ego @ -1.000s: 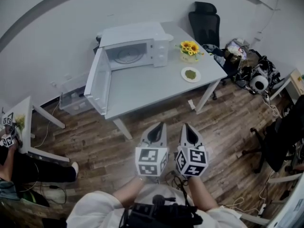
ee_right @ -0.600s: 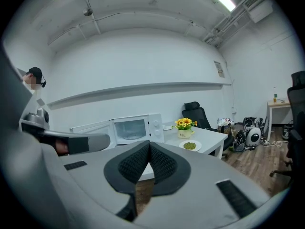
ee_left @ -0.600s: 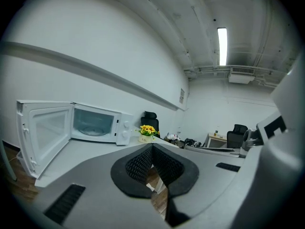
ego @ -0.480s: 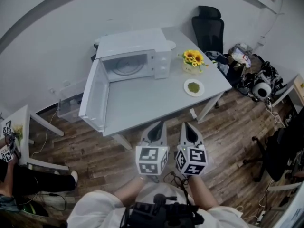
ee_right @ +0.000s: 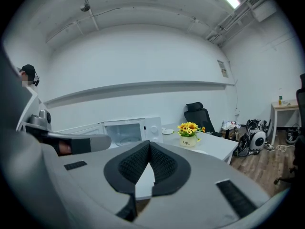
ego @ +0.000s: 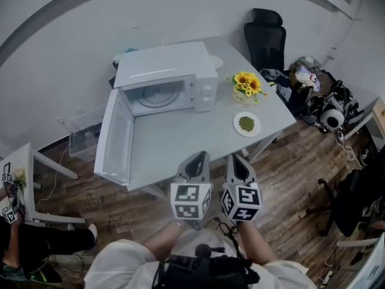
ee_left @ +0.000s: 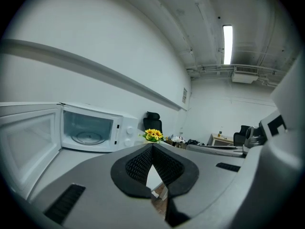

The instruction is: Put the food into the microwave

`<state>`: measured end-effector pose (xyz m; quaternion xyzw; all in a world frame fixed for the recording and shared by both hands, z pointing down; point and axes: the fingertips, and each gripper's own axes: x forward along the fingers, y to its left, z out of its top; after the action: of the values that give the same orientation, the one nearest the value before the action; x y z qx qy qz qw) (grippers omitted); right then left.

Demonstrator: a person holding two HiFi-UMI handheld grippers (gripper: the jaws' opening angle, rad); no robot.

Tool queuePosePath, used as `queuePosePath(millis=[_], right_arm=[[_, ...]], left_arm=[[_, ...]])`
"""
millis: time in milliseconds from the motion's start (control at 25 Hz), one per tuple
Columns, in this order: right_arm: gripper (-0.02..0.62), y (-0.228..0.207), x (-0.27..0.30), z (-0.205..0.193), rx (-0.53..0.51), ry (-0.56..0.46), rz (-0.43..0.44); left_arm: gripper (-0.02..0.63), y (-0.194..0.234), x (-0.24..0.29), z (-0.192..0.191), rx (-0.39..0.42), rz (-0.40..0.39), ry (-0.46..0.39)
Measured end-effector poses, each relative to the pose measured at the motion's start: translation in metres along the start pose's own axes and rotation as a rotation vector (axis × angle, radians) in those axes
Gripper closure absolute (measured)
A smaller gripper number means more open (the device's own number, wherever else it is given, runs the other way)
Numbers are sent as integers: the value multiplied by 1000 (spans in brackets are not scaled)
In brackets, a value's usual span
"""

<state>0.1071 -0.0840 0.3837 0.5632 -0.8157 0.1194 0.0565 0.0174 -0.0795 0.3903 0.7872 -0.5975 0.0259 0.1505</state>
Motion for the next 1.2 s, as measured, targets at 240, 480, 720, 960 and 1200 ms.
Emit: queuePosePath(millis=[240,480,720,960,1200], right_arm=[[578,-1,48,14,-9,8,22],[578,1,97,32,-15,-6,41],[578,-10,126,37,-2,6,28],[578,-25,141,38,6,19,5],[578,-26,154,37,-5,38,55]], left_arm=[[596,20,38,19,-19,3,-9],[597,42,79,35,-18,3,-20],[596,48,112,43,-29,-26,-5],[597,49,135,43,-37,-40,7],[596,50,144,34,-53,-9,32]])
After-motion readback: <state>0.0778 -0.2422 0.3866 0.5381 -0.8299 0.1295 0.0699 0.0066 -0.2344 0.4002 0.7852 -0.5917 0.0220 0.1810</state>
